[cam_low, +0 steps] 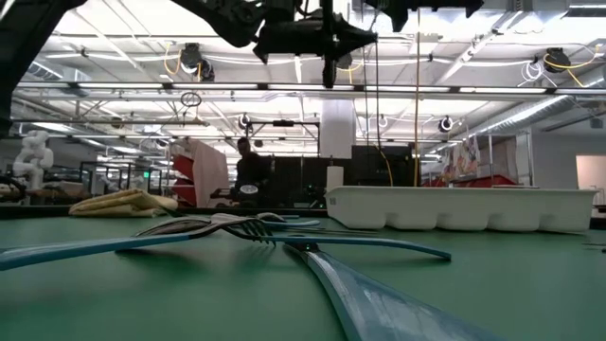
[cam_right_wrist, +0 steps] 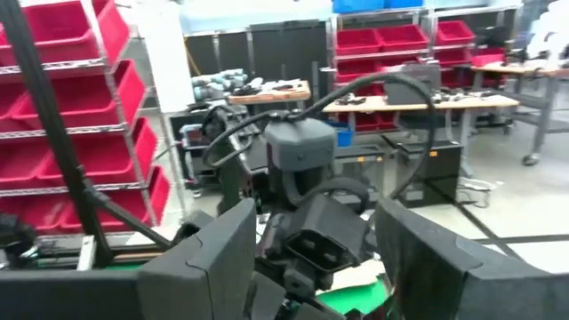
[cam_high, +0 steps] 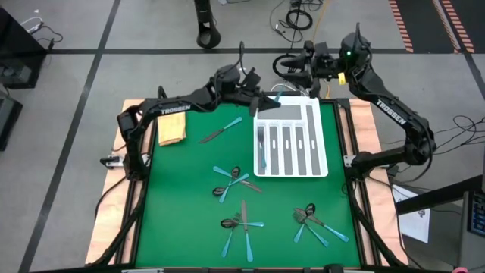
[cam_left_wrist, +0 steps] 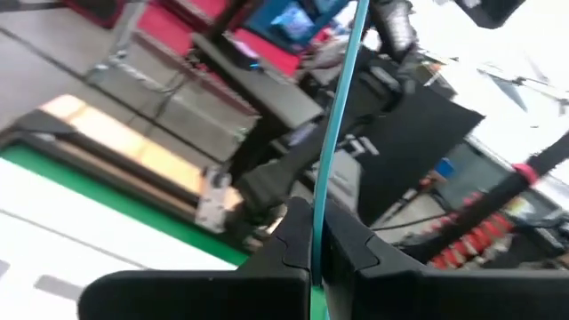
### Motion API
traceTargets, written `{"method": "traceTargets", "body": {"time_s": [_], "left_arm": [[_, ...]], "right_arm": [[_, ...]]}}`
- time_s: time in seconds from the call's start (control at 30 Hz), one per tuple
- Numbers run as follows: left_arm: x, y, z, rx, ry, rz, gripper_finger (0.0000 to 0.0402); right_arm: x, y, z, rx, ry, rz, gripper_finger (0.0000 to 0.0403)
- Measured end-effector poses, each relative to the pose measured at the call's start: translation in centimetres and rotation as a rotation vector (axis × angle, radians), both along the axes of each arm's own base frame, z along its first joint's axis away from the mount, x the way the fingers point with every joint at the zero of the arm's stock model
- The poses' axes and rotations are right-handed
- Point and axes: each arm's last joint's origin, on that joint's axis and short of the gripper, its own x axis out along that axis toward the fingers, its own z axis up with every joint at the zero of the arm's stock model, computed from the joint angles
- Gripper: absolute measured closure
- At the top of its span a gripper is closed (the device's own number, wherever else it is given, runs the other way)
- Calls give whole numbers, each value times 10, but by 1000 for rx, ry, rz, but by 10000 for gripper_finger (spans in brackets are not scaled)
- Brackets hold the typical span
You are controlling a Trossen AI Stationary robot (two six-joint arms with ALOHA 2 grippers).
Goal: Sort silverware
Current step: Put the blue fork into the silverware organizer
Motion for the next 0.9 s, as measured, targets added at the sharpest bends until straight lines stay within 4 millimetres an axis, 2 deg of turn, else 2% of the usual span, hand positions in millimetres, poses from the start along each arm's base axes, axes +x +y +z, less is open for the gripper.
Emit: {"method": "traceTargets", "body": {"time_s": [0.2, 0.37, 0.77, 0.9], "left_arm": [[-4, 13, -3, 15, 25, 118, 394], [-4, 16, -3, 38, 19, 189, 394], [-4, 19, -2, 53, 8, 260, 394], [-4, 19, -1, 54, 8, 261, 394]], "right_arm": [[-14, -4, 4, 15, -5, -103, 188], [-21, -13, 0, 39, 28, -193, 188], [-16, -26, -10, 62, 53, -224, 189], [-16, -28, -9, 46, 39, -264, 208]]}}
